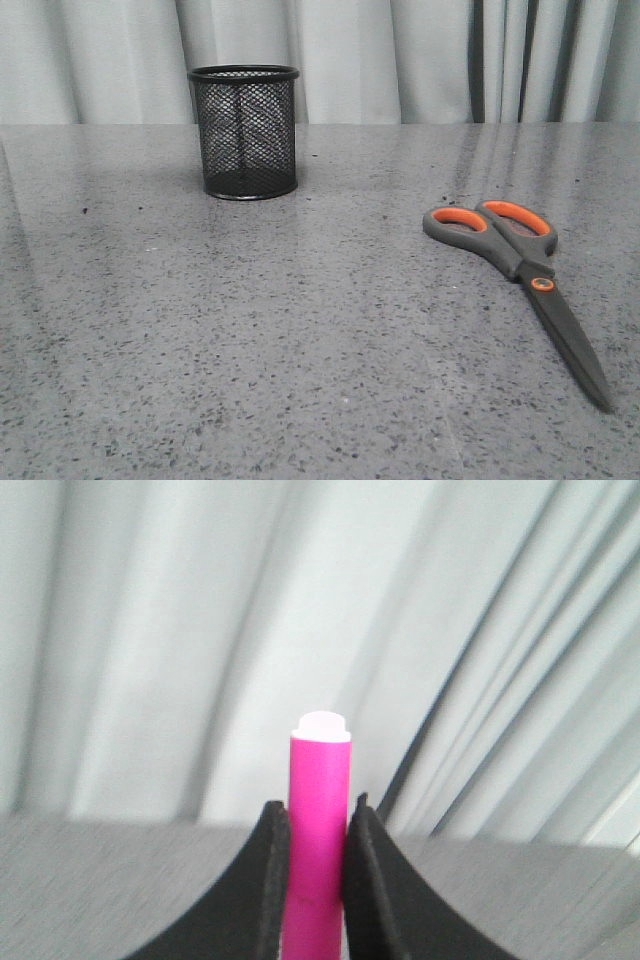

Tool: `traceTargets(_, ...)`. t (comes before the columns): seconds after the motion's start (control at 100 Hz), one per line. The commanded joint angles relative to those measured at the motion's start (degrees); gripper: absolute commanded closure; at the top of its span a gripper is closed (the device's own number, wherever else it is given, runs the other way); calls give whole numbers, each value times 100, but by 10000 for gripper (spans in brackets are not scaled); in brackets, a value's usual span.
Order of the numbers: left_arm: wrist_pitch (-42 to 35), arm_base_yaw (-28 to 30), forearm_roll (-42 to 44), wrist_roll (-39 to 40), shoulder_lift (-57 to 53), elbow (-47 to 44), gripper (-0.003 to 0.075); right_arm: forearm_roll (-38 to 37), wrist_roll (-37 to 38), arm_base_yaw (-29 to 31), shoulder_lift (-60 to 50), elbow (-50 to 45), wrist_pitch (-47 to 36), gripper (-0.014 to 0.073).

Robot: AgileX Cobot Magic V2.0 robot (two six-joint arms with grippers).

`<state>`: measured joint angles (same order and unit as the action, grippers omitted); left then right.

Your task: Put pen and scissors into bin

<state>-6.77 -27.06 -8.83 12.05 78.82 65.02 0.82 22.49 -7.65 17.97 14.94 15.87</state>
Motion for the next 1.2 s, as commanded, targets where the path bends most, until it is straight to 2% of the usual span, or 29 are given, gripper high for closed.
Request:
traceTargets(0.0, -901, -219, 109, -28, 59, 165, 728, -15, -21, -16, 90, 219, -514, 162)
traceTargets(0.32, -1984, -298, 155, 66, 1125, 140, 728, -15, -21, -16, 90, 219, -522, 162)
traceTargets(0.65, -1882, -321, 820, 66, 1494, 140, 719, -15, -21, -16, 90, 219, -511, 162)
traceTargets(0.72, -1841, -321, 883, 66, 1494, 140, 646, -15, -21, -16, 90, 219, -511, 162)
traceTargets(0.77, -1841, -321, 883, 66, 1494, 140, 552, -15, -21, -16, 90, 219, -511, 162)
traceTargets(0.87, -1852, -321, 883, 66, 1494, 140, 306, -15, -21, -16, 90, 219, -511, 162)
traceTargets(0.94, -1839, -299, 883, 66, 1480, 140, 208, -15, -21, -16, 90, 219, -523, 162)
traceTargets(1.0, -1797, -299, 883, 66, 1385, 140, 189, -15, -21, -16, 90, 219, -577, 162)
traceTargets(1.09, -1797, -299, 883, 66, 1071, 140, 209, -15, -21, -16, 90, 333, -594, 162)
traceTargets(1.19, -1547, -299, 883, 66, 491, 140, 251, -15, -177, -16, 104, 832, -103, 162)
